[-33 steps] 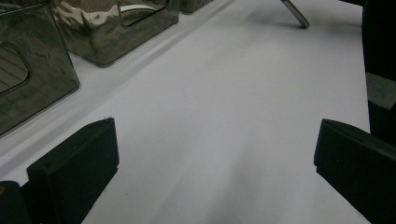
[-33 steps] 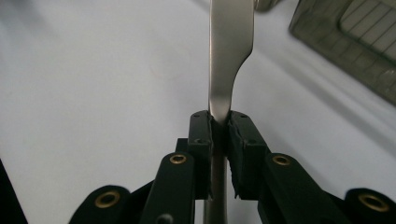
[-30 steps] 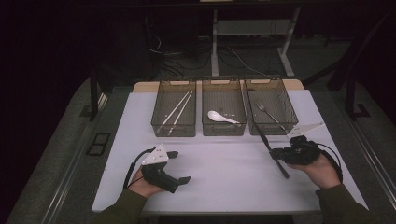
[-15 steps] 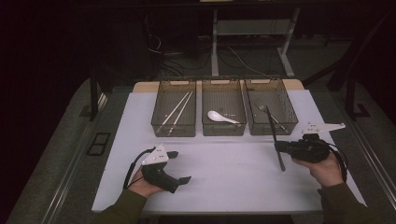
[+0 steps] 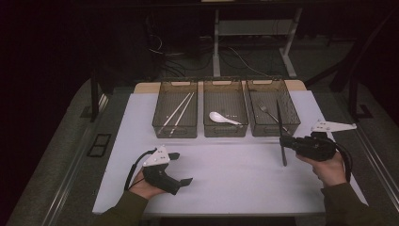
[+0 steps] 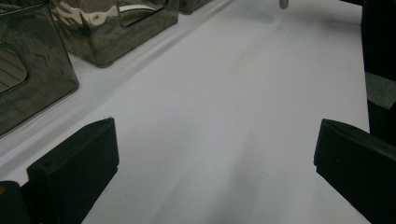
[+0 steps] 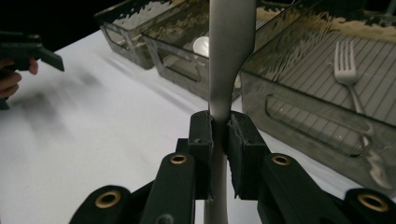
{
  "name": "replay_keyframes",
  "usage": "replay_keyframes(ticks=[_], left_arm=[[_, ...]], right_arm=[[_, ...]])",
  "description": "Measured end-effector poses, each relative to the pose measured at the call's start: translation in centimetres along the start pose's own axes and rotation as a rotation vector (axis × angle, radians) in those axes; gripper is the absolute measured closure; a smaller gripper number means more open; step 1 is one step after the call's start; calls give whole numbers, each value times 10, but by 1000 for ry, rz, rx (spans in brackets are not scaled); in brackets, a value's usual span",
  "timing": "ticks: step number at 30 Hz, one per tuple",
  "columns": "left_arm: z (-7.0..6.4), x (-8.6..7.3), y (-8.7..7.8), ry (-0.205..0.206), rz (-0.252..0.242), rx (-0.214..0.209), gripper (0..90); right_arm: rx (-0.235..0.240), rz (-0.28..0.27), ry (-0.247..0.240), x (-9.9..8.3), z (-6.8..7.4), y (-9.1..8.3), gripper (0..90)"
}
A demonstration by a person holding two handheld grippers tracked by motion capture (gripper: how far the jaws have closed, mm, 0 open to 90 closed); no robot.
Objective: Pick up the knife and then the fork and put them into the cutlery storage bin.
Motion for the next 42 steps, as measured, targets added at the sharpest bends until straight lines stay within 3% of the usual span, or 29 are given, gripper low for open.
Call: replay_keyframes(ticks=[10, 19, 32, 42], left_arm=[[1, 0, 0, -6, 2, -3, 0], [2, -1, 1, -10, -4, -2, 0], [3, -1, 0, -10, -12, -8, 0], [2, -1, 0, -7, -11, -9, 0]], right_arm=[[-30, -53, -2, 14, -7, -2, 800], [-50, -63, -23, 27, -10, 1, 800], [-82, -89, -25, 62, -21, 9, 800], [-141, -98, -23, 91, -36, 17, 799]])
Point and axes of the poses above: each handheld gripper's, and its own axes: y roughly forward along the jaws, x roughly out of its top, z roughly to its left, the point moved 1 cm from there along y, roughly forward along the jaws, and after that the axes turned 6 degrees about -x, right-handed, at the moved point
